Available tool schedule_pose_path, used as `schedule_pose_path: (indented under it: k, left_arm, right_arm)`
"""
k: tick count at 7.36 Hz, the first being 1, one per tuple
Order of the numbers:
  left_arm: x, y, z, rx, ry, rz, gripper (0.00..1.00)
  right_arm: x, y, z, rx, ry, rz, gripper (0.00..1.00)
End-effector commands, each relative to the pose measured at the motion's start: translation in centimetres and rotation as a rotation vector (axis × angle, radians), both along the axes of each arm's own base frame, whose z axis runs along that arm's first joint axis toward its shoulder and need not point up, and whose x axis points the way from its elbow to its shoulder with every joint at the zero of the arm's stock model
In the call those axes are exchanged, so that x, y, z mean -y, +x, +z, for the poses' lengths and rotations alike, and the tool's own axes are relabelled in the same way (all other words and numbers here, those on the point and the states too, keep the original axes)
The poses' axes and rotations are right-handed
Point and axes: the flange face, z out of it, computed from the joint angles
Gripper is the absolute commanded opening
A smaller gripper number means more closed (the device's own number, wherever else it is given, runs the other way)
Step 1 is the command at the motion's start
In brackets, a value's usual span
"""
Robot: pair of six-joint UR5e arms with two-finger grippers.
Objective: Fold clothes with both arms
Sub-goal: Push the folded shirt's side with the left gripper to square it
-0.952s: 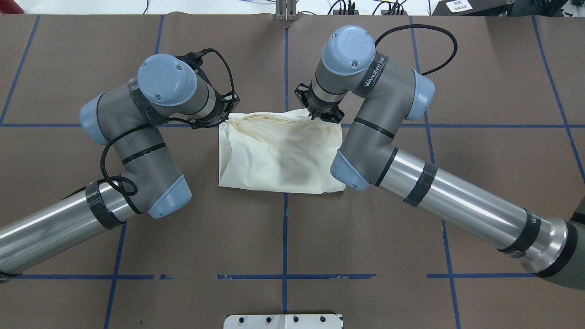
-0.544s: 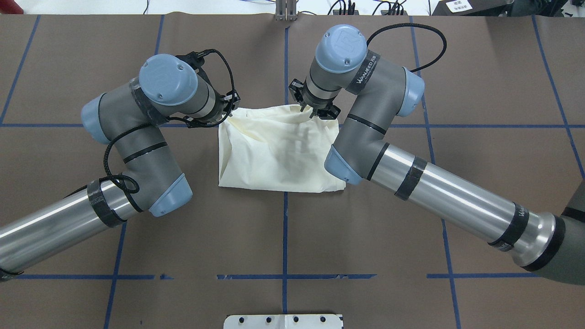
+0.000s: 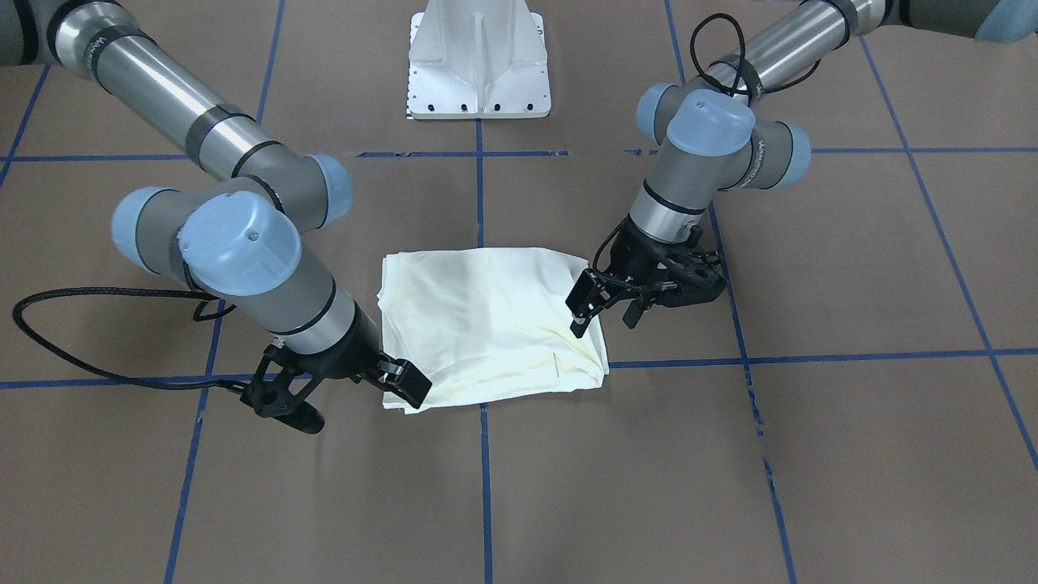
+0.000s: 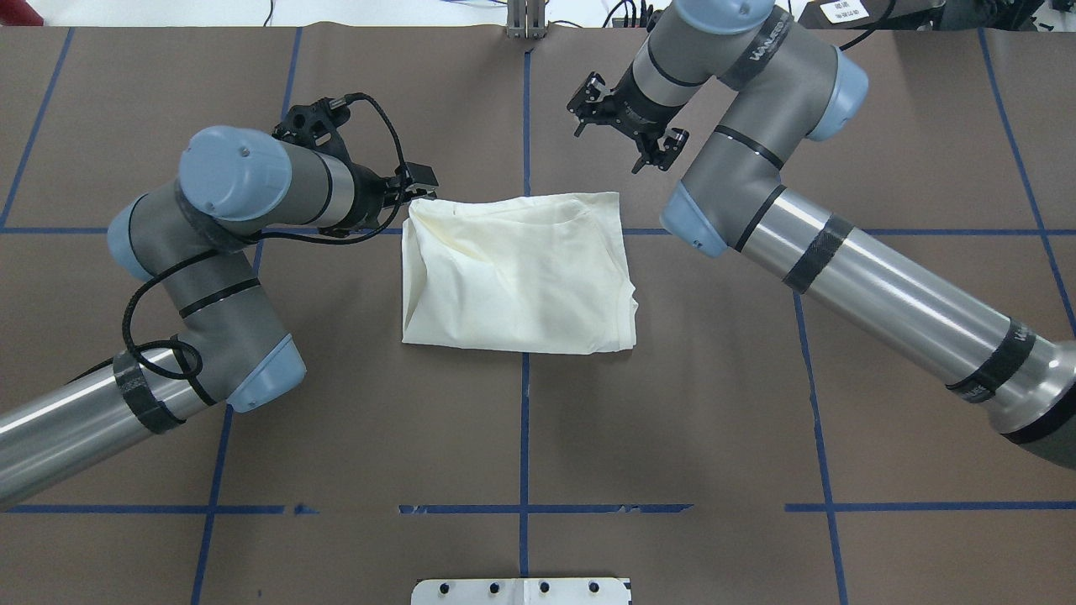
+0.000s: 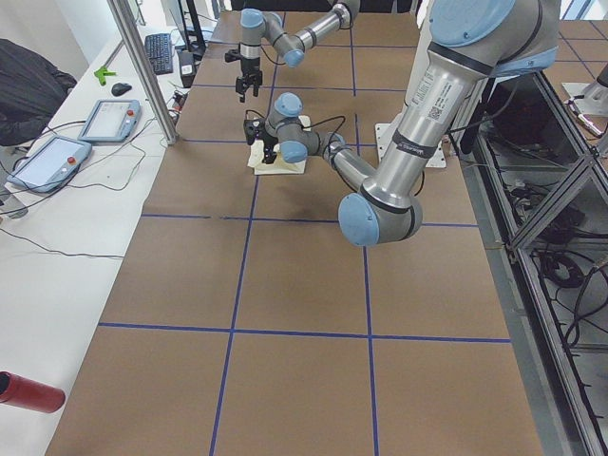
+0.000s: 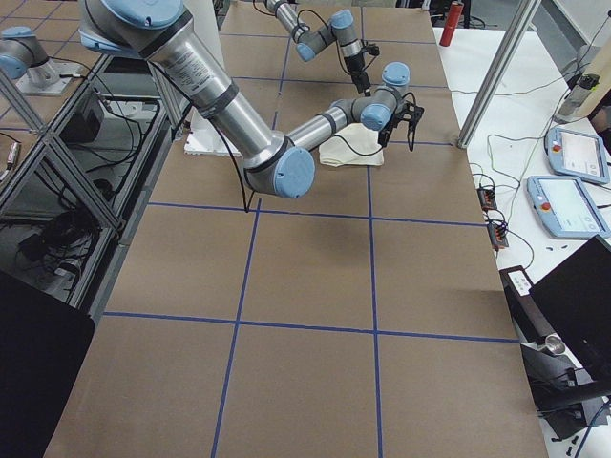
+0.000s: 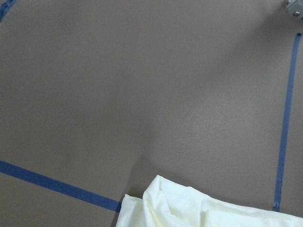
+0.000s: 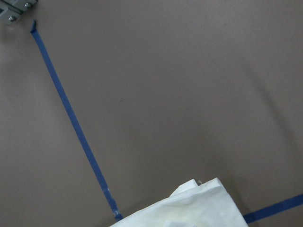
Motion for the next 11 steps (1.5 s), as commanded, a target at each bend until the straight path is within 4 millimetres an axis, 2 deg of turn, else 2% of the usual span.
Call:
schedule_pose_path:
  k: [1, 2, 3, 4, 6, 7, 9, 11]
  left_arm:
    - [-3.0, 1.4, 0.9, -0.139, 0.028, 0.054, 0.99]
    - [-3.5, 2.7, 2.0, -0.19, 0.047, 0.083, 1.0]
    - [-3.7, 4.4, 4.3, -0.227, 0.039, 0.094, 1.0]
    - [-3.1, 5.3, 4.6, -0.228, 0.042, 0.095, 1.0]
    - [-3.1, 5.9, 2.5, -0.255, 0.055, 0.119, 1.0]
    - [-4.2, 6.6, 2.0, -0.269, 0.058, 0.158, 1.0]
    - [-6.6, 7.1, 2.6, -0.284, 0.087, 0.313, 1.0]
    - [-8.1, 6.1, 2.1, -0.306, 0.09, 0.392, 1.0]
  right_arm:
    - [0.6, 4.6, 0.6, -0.024, 0.027, -0.015, 1.0]
    - [0.3, 5.6, -0.3, -0.056, 0.034, -0.032, 1.0]
    - [0.0, 6.6, -1.3, -0.067, 0.029, -0.029, 1.0]
    - [0.0, 6.8, -1.6, -0.067, 0.03, -0.028, 1.0]
    - [0.0, 6.8, -1.4, -0.069, 0.028, -0.027, 1.0]
    - [0.0, 6.9, -1.5, -0.068, 0.029, -0.025, 1.0]
    - [-0.1, 6.8, -1.6, -0.067, 0.032, -0.027, 1.0]
    - [0.0, 6.9, -1.6, -0.067, 0.033, -0.026, 1.0]
